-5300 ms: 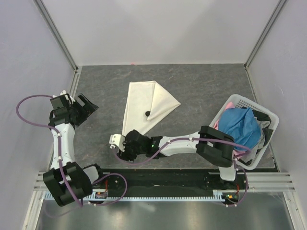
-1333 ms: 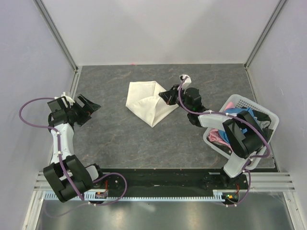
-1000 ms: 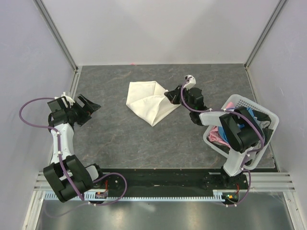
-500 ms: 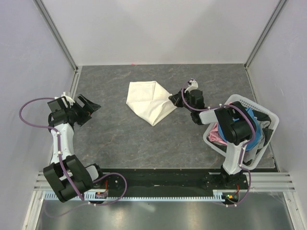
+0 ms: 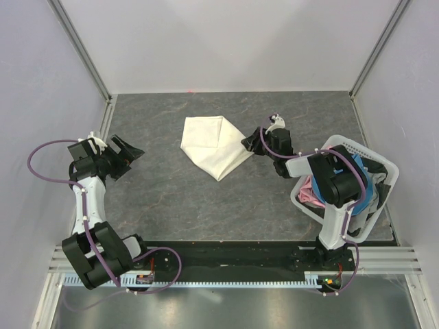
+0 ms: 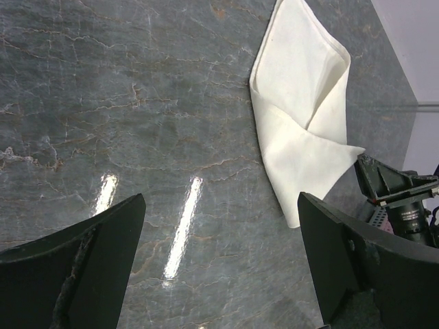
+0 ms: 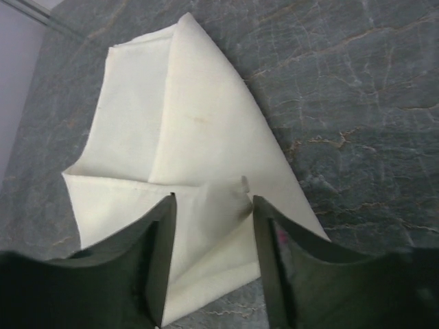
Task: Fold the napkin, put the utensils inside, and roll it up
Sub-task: Fold the napkin
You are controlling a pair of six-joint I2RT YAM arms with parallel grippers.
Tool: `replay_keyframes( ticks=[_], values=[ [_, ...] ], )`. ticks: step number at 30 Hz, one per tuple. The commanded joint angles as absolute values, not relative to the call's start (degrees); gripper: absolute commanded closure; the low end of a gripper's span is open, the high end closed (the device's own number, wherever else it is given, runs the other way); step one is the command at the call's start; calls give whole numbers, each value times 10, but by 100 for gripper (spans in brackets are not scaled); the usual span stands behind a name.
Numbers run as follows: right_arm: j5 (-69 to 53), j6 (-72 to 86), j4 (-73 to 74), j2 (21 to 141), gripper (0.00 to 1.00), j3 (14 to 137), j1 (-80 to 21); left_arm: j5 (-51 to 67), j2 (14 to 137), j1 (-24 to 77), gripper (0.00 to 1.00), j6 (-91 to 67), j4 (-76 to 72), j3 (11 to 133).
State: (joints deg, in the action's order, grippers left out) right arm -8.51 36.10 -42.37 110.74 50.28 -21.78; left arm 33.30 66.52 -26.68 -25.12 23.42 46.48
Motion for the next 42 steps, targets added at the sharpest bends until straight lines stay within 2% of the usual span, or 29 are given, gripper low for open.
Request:
replay_keyframes(
  ticks=[1,2,5,9,19,24,30,33,37,42],
  values=[
    [-61,317,-388,1053,38,513,-214,352,667,-272,0,-265,214,461],
    [-57,308,-379,1046,33,514,-213,352,666,-272,0,-265,214,461],
    [-44,272,-342,1028,30,520,-214,354,667,-272,0,-265,212,461],
    [-31,247,-295,1028,29,531,-214,356,666,-272,0,-266,211,460],
    [-61,195,-190,1117,24,662,-206,358,664,-272,0,-265,211,456],
    [-146,200,-157,1162,25,700,-185,359,664,-272,0,-265,211,457],
    [-174,205,-155,1175,28,686,-176,360,664,-272,0,-265,210,457],
    [-183,206,-151,1180,36,683,-174,362,664,-272,0,-266,209,456],
    [-182,210,-152,1181,63,678,-174,363,663,-272,0,-265,209,455],
    [-200,221,-151,1174,82,665,-173,365,661,-272,0,-266,208,454]
  ],
)
